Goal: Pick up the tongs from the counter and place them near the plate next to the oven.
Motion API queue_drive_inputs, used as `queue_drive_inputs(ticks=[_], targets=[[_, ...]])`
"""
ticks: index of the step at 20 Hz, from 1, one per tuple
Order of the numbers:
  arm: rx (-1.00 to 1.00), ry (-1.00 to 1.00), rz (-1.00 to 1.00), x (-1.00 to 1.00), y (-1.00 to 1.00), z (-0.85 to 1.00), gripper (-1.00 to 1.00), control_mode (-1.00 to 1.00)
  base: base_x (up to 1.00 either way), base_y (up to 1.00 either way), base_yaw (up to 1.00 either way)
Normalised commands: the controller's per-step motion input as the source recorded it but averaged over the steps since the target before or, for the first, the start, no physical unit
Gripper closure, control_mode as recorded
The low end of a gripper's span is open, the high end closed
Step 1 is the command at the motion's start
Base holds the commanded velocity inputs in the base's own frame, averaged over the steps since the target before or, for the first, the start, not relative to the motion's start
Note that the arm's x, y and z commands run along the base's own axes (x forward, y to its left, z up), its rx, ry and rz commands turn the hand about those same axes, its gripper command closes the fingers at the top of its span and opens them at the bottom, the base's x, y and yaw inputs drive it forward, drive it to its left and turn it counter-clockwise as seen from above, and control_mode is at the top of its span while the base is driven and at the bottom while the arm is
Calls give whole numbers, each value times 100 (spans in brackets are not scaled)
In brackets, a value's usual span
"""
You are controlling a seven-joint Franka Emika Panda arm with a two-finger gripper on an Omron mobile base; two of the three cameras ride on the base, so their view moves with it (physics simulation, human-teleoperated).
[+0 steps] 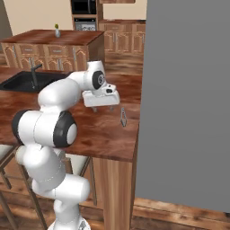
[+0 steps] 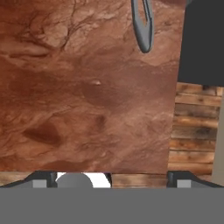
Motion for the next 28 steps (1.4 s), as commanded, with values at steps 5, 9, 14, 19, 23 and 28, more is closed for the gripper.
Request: queue_drive_inputs(ticks=[5,9,14,19,23,28], targets=[[0,0,0,28,-19,-2,-100,-100,0,0,0],[0,0,0,30,-24,-8,-100,-100,0,0,0],[0,0,0,25,-12,-33,-100,-100,0,0,0],[0,0,0,26,-6,-25,-100,-100,0,0,0],[0,0,1,33,-1,-21,-100,-100,0,0,0],[0,0,1,36,-1,-16,-100,-100,0,0,0]])
